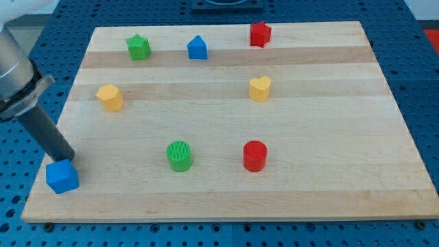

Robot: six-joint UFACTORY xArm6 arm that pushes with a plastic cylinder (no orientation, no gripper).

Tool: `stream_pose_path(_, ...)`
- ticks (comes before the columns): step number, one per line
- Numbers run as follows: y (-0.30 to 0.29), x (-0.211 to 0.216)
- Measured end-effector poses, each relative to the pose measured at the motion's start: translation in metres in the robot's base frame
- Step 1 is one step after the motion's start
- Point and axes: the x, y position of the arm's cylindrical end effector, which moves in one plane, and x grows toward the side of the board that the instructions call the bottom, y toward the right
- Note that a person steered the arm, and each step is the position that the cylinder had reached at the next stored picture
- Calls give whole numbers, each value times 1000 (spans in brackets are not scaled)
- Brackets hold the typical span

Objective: Move red circle towards green circle

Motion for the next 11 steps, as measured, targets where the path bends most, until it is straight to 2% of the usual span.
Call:
stream_pose_path(2, 75, -38)
stream_pose_path(4, 205, -51)
stream_pose_path(5, 291, -59)
stream_pose_path(6, 330, -41)
stream_pose_path(7, 353, -22)
stream_pose_path(9, 327, 8)
stream_pose_path(11, 307, 12)
